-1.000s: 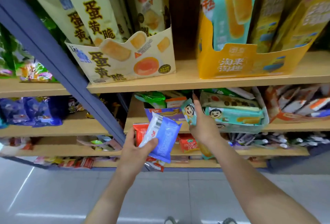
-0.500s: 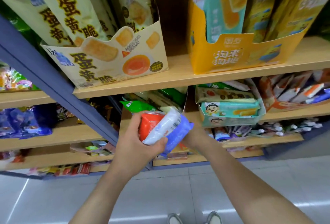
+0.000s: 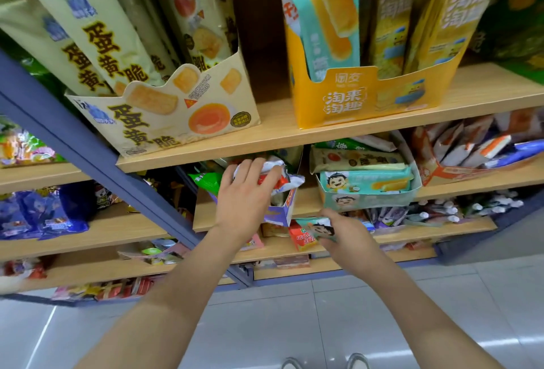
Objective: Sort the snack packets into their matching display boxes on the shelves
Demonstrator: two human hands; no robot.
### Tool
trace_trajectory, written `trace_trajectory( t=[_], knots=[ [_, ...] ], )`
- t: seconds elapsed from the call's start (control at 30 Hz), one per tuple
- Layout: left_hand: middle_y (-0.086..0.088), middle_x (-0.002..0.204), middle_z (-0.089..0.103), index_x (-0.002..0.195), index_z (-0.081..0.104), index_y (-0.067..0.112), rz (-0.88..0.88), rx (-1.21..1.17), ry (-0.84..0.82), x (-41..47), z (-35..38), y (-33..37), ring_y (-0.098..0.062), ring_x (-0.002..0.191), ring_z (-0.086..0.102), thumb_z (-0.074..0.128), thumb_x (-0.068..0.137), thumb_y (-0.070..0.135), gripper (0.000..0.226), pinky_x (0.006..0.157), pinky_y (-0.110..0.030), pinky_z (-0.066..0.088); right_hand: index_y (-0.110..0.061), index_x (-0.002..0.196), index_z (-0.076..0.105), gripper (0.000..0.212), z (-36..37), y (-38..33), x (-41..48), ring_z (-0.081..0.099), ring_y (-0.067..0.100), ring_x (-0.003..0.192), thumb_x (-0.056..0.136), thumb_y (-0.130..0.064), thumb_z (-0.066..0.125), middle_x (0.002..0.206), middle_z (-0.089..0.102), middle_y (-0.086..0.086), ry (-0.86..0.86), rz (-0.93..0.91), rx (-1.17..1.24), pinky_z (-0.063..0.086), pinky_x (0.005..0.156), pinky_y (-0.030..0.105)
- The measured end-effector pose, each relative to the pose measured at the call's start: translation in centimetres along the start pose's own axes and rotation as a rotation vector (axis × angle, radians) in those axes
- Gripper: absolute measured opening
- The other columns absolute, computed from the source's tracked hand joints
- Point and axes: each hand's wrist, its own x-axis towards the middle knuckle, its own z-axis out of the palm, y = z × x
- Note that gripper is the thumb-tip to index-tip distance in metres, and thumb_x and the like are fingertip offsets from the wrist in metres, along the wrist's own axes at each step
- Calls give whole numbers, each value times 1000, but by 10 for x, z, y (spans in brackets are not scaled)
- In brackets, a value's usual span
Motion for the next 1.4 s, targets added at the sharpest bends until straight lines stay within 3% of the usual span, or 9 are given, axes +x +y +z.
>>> trace_trajectory(
  t=[0.13, 0.33, 0.5, 0.6, 0.73, 0.9, 1.07, 1.2, 1.4],
  knots=[
    [-12, 120, 58, 122, 57, 20, -64, 69, -23, 2, 12, 9, -34, 110, 52, 74, 65, 3, 62, 96, -52, 38, -25, 124, 45, 38, -30, 1, -14, 56, 20, 90, 94, -7, 58, 122, 46, -1, 131, -91, 27, 46, 79, 36],
    [-5, 128, 50, 140, 36, 25, -160, 70, -231, 15, 20, 33, -28, 123, 43, 67, 78, 16, 70, 109, -59, 23, -19, 124, 57, 55, -80, 29, -3, 59, 29, 102, 76, 6, 70, 108, 66, 3, 587, -102, -263, 28, 90, 44],
    [-4, 133, 47, 139, 34, 25, -225, 16, -305, 28, 20, 49, -28, 130, 36, 52, 88, 31, 54, 111, -60, 15, -27, 129, 52, 63, -72, 45, 27, 48, 26, 114, 76, 6, 65, 118, 61, -1, 541, -104, -463, 23, 86, 42],
    [-3, 133, 48, 139, 35, 25, -248, -7, -298, 29, 14, 49, -27, 131, 36, 56, 85, 32, 59, 113, -58, 13, -26, 133, 44, 62, -63, 53, 43, 50, 26, 117, 82, 3, 62, 121, 61, 0, 363, -35, -490, 33, 92, 43],
    [-8, 134, 52, 138, 46, 21, -187, -26, -142, 12, 12, 48, -31, 130, 41, 67, 78, 25, 64, 114, -56, 21, -16, 123, 56, 49, -58, 64, 55, 57, 32, 104, 81, 9, 60, 111, 64, 9, 381, -61, -374, 44, 85, 41],
    [-11, 116, 61, 108, 68, 17, -36, -78, 85, -16, 17, 55, -31, 105, 52, 78, 64, 9, 46, 82, -42, 40, -21, 121, 65, 42, -62, 73, 67, 57, 31, 106, 84, -2, 67, 106, 69, 5, 434, -9, -485, 46, 86, 43],
    [-6, 90, 66, 87, 73, 13, -39, -122, -52, -39, 23, 56, -25, 69, 63, 89, 50, 5, 40, 37, -29, 41, -20, 140, 50, 60, -55, 74, 71, 56, 30, 104, 85, 4, 60, 124, 48, 11, 306, -73, -387, 51, 91, 40],
    [-1, 82, 69, 89, 73, 16, -132, -145, -167, -43, 36, 48, -22, 61, 65, 90, 51, 6, 43, 35, -26, 42, -10, 131, 59, 39, -57, 87, 71, 61, 31, 93, 92, -11, 64, 114, 55, 12, 376, -208, -243, 53, 82, 42],
    [-1, 67, 64, 80, 64, 13, -203, -225, -126, -32, 39, 48, -23, 54, 60, 88, 60, 9, 32, 36, -24, 37, -16, 123, 63, 35, -51, 95, 52, 49, 33, 125, 88, -20, 67, 125, 56, 12, 636, -141, -364, 34, 99, 59]
  ],
)
